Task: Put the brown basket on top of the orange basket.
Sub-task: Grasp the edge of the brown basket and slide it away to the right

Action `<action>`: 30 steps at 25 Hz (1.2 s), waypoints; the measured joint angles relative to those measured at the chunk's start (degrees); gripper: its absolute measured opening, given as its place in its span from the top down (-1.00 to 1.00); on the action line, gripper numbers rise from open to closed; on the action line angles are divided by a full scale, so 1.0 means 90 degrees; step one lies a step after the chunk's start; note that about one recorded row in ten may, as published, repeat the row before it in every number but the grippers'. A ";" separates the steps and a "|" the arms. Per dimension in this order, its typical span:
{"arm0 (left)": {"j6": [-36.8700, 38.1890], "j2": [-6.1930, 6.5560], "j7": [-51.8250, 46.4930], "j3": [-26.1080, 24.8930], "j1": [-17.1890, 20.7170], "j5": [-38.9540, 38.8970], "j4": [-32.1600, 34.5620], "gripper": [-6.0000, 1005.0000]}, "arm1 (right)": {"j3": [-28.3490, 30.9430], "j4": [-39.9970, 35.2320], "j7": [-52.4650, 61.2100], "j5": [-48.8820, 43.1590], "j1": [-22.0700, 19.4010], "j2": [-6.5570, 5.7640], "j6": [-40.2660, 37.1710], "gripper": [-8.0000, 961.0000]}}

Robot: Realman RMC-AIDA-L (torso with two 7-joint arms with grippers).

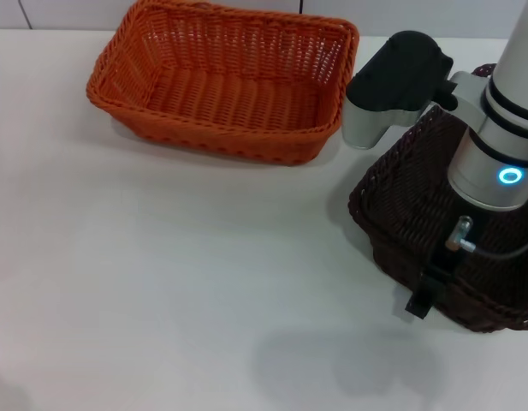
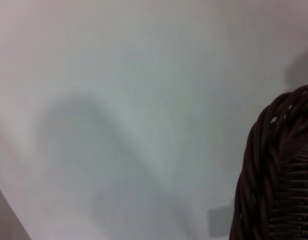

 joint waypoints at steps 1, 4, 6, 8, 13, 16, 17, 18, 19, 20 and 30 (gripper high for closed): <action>0.0000 -0.0001 0.0000 0.0000 0.0001 0.0000 0.0002 -0.66 | 0.0012 0.0022 -0.0008 0.0002 0.0021 0.0000 -0.0001 -0.43; 0.0000 -0.0002 0.0000 0.0000 0.0000 0.0000 0.0004 -0.66 | 0.0043 -0.0042 -0.0021 0.0006 0.0046 0.0000 -0.0023 -0.39; 0.0000 -0.0002 0.0000 0.0000 -0.0008 0.0000 0.0005 -0.66 | 0.0027 -0.0090 -0.0021 0.0008 0.0047 0.0001 -0.0022 -0.19; 0.0000 -0.0001 0.0000 0.0000 -0.0016 0.0000 0.0003 -0.66 | 0.0000 -0.0105 -0.0021 0.0009 0.0045 0.0002 0.0000 0.01; 0.0000 0.0008 0.0000 0.0000 -0.0004 0.0000 -0.0001 -0.66 | -0.0020 -0.0043 -0.0069 0.0053 0.0051 0.0011 0.0058 0.29; 0.0000 0.0015 0.0000 0.0000 0.0004 0.0000 -0.0002 -0.66 | 0.0000 -0.0045 -0.0077 0.0061 0.0047 0.0011 0.0083 0.40; 0.0000 0.0016 0.0000 0.0000 0.0005 0.0000 -0.0003 -0.66 | -0.0004 -0.0061 -0.0081 0.0061 0.0046 0.0011 0.0087 0.41; 0.0000 0.0016 0.0000 0.0000 0.0004 0.0000 -0.0004 -0.66 | -0.0011 -0.0094 -0.0085 0.0059 0.0046 0.0011 0.0096 0.42; 0.0000 0.0017 0.0000 0.0000 0.0005 0.0000 -0.0004 -0.66 | -0.0012 -0.0156 -0.0085 0.0050 0.0044 0.0011 0.0099 0.43; 0.0000 0.0017 0.0000 0.0000 0.0004 0.0000 -0.0004 -0.66 | -0.0004 -0.0257 -0.0085 0.0038 0.0039 0.0011 0.0110 0.44; 0.0000 0.0001 0.0000 0.0000 -0.0008 0.0000 -0.0005 -0.66 | 0.0611 -0.1107 -0.0075 -0.0294 0.0202 -0.0038 0.0133 0.52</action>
